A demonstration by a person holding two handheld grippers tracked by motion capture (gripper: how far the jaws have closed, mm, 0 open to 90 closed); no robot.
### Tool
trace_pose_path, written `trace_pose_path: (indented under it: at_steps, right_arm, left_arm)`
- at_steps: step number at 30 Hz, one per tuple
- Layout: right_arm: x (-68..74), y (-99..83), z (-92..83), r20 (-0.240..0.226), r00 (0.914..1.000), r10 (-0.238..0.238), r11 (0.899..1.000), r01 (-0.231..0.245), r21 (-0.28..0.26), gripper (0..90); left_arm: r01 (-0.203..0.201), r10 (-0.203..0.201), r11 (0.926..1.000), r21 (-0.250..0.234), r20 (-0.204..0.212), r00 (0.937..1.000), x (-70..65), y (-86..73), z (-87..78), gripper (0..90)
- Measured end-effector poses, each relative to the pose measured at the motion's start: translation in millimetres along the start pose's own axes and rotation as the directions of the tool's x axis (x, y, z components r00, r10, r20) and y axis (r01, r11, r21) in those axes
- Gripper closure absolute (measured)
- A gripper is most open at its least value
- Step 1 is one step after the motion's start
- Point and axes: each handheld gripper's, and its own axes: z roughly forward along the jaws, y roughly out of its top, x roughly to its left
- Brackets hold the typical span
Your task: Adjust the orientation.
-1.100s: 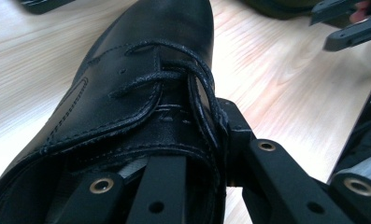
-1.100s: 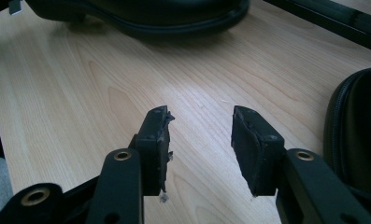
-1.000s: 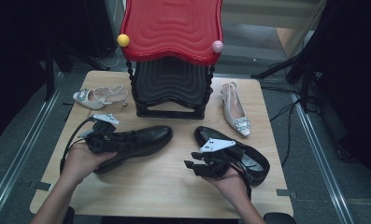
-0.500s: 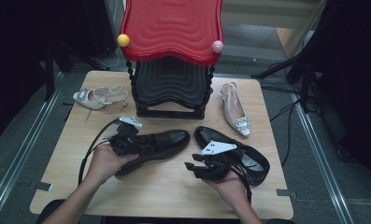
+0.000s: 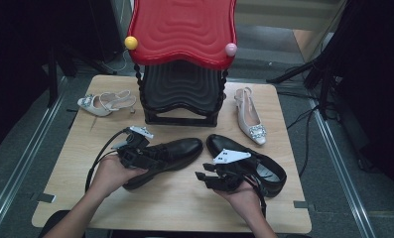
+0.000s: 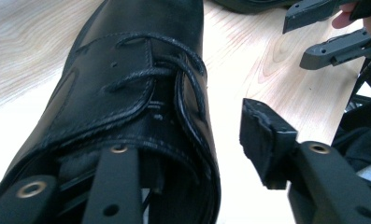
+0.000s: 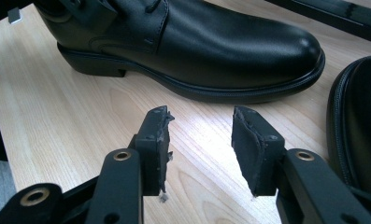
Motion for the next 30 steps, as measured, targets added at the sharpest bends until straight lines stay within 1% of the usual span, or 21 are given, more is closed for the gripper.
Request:
trace_pose_path:
  at_steps: [1, 2, 5, 6, 7, 9, 11, 12, 13, 14, 16, 19, 20, 21, 22, 24, 25, 26, 27, 28, 30]
  right_arm:
    - [0.0, 0.2, -0.3, 0.003, 1.0000, -0.002, 1.000, 0.002, 0.000, 57.3]
    - [-0.1, 0.8, -1.0, 0.003, 1.0000, -0.002, 1.000, 0.002, -0.002, 57.1]
    - [0.1, 2.2, -2.9, 0.006, 1.0000, -0.005, 1.000, 0.005, -0.010, 56.7]
    - [0.4, 2.5, -3.3, 0.007, 0.9999, -0.009, 1.000, 0.009, -0.009, 56.7]
    - [1.1, 2.7, -3.5, 0.008, 0.9998, -0.016, 1.000, 0.016, -0.005, 56.9]
    - [1.6, 2.8, -3.4, 0.011, 0.9997, -0.023, 1.000, 0.023, -0.002, 57.0]
    - [4.1, 3.5, -2.4, 0.018, 0.9990, -0.041, 0.999, 0.040, 0.004, 57.2]
    - [5.0, 4.0, -2.3, 0.016, 0.9988, -0.045, 0.999, 0.045, 0.003, 57.2]
    - [6.0, 4.4, -2.1, 0.014, 0.9988, -0.047, 0.999, 0.047, -0.001, 57.4]
    - [6.7, 4.9, -2.1, 0.010, 0.9989, -0.047, 0.999, 0.047, -0.003, 57.5]
    - [8.5, 6.2, -2.5, 0.013, 0.9987, -0.050, 0.999, 0.050, -0.010, 57.9]
    - [9.6, 8.9, -2.0, 0.009, 0.9989, -0.045, 0.999, 0.046, -0.024, 58.7]
    - [9.9, 9.9, -1.4, 0.005, 0.9988, -0.049, 0.998, 0.049, -0.029, 58.9]
    - [10.5, 10.9, -0.5, 0.009, 0.9986, -0.051, 0.998, 0.052, -0.031, 58.9]
    - [10.9, 12.5, 0.6, 0.013, 0.9986, -0.052, 0.998, 0.052, -0.024, 58.0]
    - [11.2, 16.9, 3.9, 0.017, 0.9991, -0.038, 0.999, 0.039, -0.005, 54.3]
    - [11.0, 18.8, 5.3, 0.018, 0.9993, -0.033, 0.999, 0.032, 0.006, 54.5]
    - [11.0, 21.3, 7.1, 0.019, 0.9994, -0.029, 0.999, 0.028, 0.018, 56.1]
    - [11.2, 24.3, 9.1, 0.025, 0.9991, -0.035, 0.999, 0.034, 0.021, 59.2]
    - [11.2, 27.1, 11.3, 0.024, 0.9992, -0.031, 0.999, 0.031, 0.026, 59.8]
    - [11.4, 33.2, 16.9, 0.011, 0.9996, -0.025, 0.999, 0.025, 0.032, 63.9]
  left_arm:
    - [-0.001, 0.002, 0.9999, 0.013, -0.009, 1.0000, -0.1, -0.2, -2.5, 47.9]
    - [-0.006, 0.006, 0.9999, 0.009, -0.017, 0.9998, -0.6, -0.8, -5.5, 46.6]
    - [-0.004, 0.004, 0.9999, -0.016, -0.011, 0.9999, 0.3, -3.8, -17.0, 45.7]
    - [-0.004, 0.004, 0.9999, -0.016, -0.011, 0.9999, 0.3, -3.8, -17.0, 45.8]
    - [-0.003, 0.002, 0.9998, -0.022, -0.005, 1.0000, 3.6, -5.6, -24.5, 45.5]
    - [-0.002, 0.002, 0.9997, -0.023, -0.009, 1.0000, 5.0, -6.3, -28.2, 45.5]
    - [0.002, -0.003, 0.9993, -0.036, -0.010, 0.9999, 6.0, -8.1, -38.0, 45.0]
    - [-0.008, 0.007, 0.9991, -0.041, -0.023, 0.9997, 6.1, -8.7, -41.3, 44.9]
    - [-0.015, 0.014, 0.9987, -0.049, -0.026, 0.9995, 6.3, -9.0, -44.0, 44.4]
    - [-0.013, 0.012, 0.9965, -0.083, -0.011, 0.9999, 8.1, -10.1, -49.2, 44.5]
    - [0.009, -0.008, 0.9940, -0.109, 0.009, 0.9999, 12.5, -11.5, -55.9, 44.8]
    - [-0.011, 0.005, 0.9955, -0.094, -0.064, 0.9979, 18.2, -11.1, -62.4, 49.8]
    - [-0.019, 0.012, 0.9951, -0.097, -0.074, 0.9972, 20.7, -10.8, -64.2, 51.3]
    - [-0.025, 0.017, 0.9954, -0.092, -0.081, 0.9965, 23.1, -10.4, -65.6, 52.7]
    - [-0.029, 0.021, 0.9948, -0.098, -0.075, 0.9970, 26.4, -10.4, -66.6, 57.4]
    - [-0.036, 0.029, 0.9965, -0.076, -0.088, 0.9957, 32.3, -8.7, -67.4, 59.8]
    - [-0.042, 0.035, 0.9973, -0.061, -0.099, 0.9944, 35.2, -7.5, -67.5, 63.5]
    - [-0.042, 0.035, 0.9973, -0.061, -0.099, 0.9944, 35.2, -7.5, -67.5, 64.5]
    - [-0.053, 0.047, 0.9969, -0.058, -0.107, 0.9931, 41.9, -4.7, -67.4, 69.3]
    - [-0.051, 0.046, 0.9977, -0.046, -0.106, 0.9934, 45.1, -3.2, -66.8, 71.3]
    - [-0.066, 0.062, 0.9973, -0.031, -0.113, 0.9916, 49.7, -0.8, -64.5, 75.9]
